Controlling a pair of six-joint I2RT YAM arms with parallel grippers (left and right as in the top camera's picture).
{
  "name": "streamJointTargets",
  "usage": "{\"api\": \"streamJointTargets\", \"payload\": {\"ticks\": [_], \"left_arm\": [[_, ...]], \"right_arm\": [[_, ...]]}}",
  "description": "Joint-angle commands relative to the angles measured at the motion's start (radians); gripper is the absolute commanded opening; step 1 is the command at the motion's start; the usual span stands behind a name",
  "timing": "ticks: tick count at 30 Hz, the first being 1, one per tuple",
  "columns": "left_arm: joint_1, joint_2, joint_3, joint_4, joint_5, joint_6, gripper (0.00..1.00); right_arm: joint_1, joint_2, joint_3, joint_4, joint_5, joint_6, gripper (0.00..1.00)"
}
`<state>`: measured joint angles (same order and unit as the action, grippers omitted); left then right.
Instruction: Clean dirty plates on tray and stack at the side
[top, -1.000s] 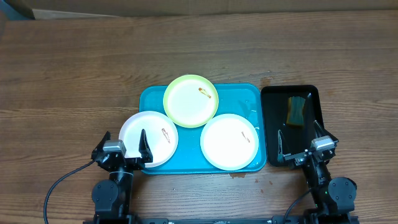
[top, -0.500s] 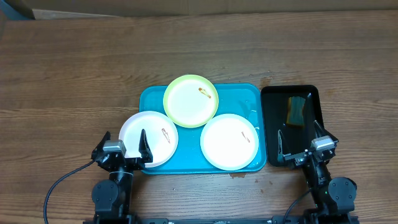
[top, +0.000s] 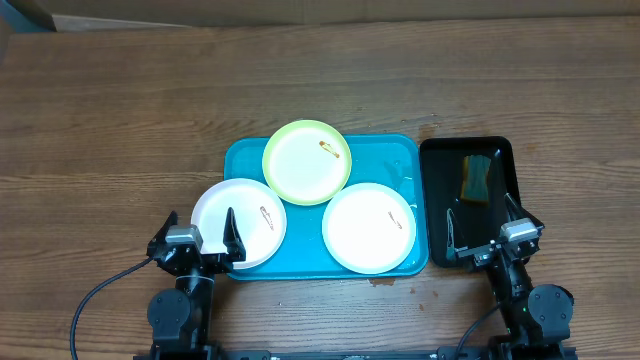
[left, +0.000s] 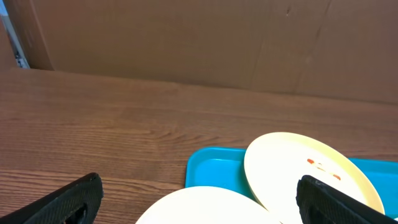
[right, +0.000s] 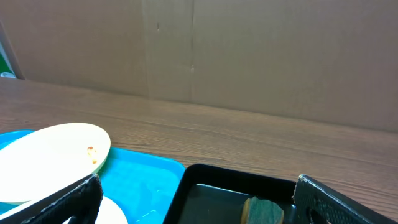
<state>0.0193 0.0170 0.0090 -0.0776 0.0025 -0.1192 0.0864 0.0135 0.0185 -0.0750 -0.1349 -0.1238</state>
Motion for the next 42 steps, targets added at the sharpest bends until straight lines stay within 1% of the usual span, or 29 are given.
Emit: {"api": "streamJointTargets", "payload": {"ticks": [1, 17, 21, 25, 28, 32, 36, 39, 42], "left_arm": [[-0.007, -0.008, -0.004, 0.0, -0.01, 0.023, 1.0], [-0.007, -0.008, -0.004, 0.0, -0.011, 0.023, 1.0], [-0.007, -0.008, -0.004, 0.027, -0.065, 0.034, 1.0], [-0.007, -0.008, -0.002, 0.048, -0.026, -0.011, 1.0], [-0.007, -0.008, 0.031, 0.019, 0.058, -0.02, 1.0], [-0.007, 0.011, 0.163, -0.094, 0.069, -0.038, 1.0], [-0.007, 0.111, 0.39, -0.241, 0.069, -0.038, 1.0], [-0.007, 0.271, 0.619, -0.421, 0.077, -0.038, 1.0], [-0.007, 0.525, 0.918, -0.683, 0.155, -0.038, 1.0]], "right_arm": [[-0.003, -0.01, -0.011, 0.005, -0.009, 0.003, 1.0], [-0.003, -0.01, -0.011, 0.005, -0.009, 0.003, 1.0], [-0.003, -0.01, -0.011, 0.005, -0.009, 0.003, 1.0], [-0.003, -0.01, -0.011, 0.005, -0.009, 0.003, 1.0], [-0.003, -0.01, -0.011, 0.005, -0.009, 0.003, 1.0], [-0.003, -0.01, -0.011, 0.005, -0.009, 0.003, 1.0], [-0.004, -0.01, -0.011, 0.005, -0.009, 0.003, 1.0], [-0.003, -0.01, -0.011, 0.005, -0.009, 0.003, 1.0], [-0.003, -0.01, -0.011, 0.005, -0.009, 0.003, 1.0]]}}
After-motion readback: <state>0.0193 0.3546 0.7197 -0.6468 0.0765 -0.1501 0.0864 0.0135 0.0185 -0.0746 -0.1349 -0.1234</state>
